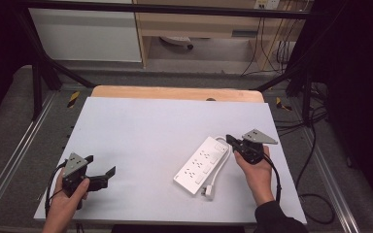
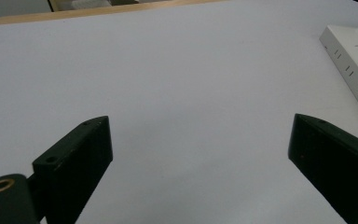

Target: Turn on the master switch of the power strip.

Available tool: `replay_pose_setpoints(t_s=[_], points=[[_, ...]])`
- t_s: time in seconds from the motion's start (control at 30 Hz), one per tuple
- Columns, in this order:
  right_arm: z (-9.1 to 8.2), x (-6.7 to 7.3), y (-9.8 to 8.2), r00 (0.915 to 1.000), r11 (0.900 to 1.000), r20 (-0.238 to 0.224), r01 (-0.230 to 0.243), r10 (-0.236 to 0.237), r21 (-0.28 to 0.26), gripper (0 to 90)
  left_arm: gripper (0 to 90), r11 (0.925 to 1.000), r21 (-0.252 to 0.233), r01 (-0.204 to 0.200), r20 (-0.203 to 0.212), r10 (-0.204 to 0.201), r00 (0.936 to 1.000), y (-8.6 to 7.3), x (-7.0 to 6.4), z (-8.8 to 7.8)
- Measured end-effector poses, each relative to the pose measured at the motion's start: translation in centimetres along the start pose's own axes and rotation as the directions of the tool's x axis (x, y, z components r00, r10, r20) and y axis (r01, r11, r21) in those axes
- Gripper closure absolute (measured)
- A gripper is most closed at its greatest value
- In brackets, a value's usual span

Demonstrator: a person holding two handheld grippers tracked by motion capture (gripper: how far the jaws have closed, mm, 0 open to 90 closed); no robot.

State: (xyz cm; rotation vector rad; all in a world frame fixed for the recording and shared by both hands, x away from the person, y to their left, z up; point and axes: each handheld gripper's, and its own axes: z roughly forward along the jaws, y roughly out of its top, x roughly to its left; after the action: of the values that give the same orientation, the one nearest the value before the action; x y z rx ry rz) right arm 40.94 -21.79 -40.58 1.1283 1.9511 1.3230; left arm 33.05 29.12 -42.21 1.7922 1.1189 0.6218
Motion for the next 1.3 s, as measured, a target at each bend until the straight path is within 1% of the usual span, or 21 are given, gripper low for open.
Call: replay_pose_setpoints(t_s=[0.27,0.4,0.43,0.47,0.53,0.7,0.73,0.9,1.0,1.1,1.3], points=[[0.5,-0.1,-0.6,1.0000,1.000,-0.001,0.001,-0.001,0.029,90.0,6.3,1.0000,-0.002,0.003,-0.003,-0.003,1.0000,0.0,0.1,0.0],[1.2,0.1,-1.2,0.9999,0.998,-0.014,0.005,-0.004,0.068,90.0,6.3,1.0000,0.001,0.000,-0.003,0.000,1.0000,0.0,0.1,0.0],[1.2,0.1,-1.2,0.9999,0.998,-0.014,0.005,-0.004,0.068,90.0,6.3,1.0000,0.001,-0.001,-0.004,0.001,1.0000,0.0,0.1,0.0],[1.6,0.2,-1.5,0.9998,0.996,-0.019,0.002,0.000,0.084,90.0,6.3,1.0000,0.001,-0.001,-0.004,0.001,1.0000,0.0,0.1,0.0],[1.8,0.3,-1.6,0.9998,0.995,-0.017,0.012,-0.011,0.095,90.0,6.3,1.0000,0.000,-0.002,-0.005,0.002,1.0000,0.0,0.1,-0.1],[2.4,0.1,-1.8,0.9998,0.994,-0.018,0.012,-0.011,0.107,90.0,6.3,1.0000,0.001,-0.001,-0.004,0.001,1.0000,0.0,0.1,0.0],[2.5,0.1,-1.8,0.9998,0.994,-0.019,0.007,-0.005,0.110,90.0,6.3,1.0000,0.001,-0.001,-0.004,0.001,1.0000,0.0,0.1,0.0],[2.8,0.1,-2.0,0.9997,0.992,-0.019,0.017,-0.014,0.125,90.0,6.3,1.0000,0.002,-0.001,-0.006,0.001,1.0000,0.0,0.1,0.0],[3.2,0.1,-2.1,0.9998,0.991,-0.019,0.009,-0.007,0.134,90.0,6.3,1.0000,0.004,-0.001,-0.004,0.001,1.0000,0.0,0.0,0.0],[3.5,0.0,-2.2,0.9999,0.990,-0.015,0.011,-0.009,0.143,90.0,6.3,1.0000,0.003,-0.001,-0.005,0.001,1.0000,0.0,0.1,0.0],[3.7,0.0,-2.4,0.9998,0.989,-0.016,0.010,-0.008,0.150,90.0,6.3,1.0000,0.004,0.001,-0.006,-0.001,1.0000,0.0,0.1,0.0]])
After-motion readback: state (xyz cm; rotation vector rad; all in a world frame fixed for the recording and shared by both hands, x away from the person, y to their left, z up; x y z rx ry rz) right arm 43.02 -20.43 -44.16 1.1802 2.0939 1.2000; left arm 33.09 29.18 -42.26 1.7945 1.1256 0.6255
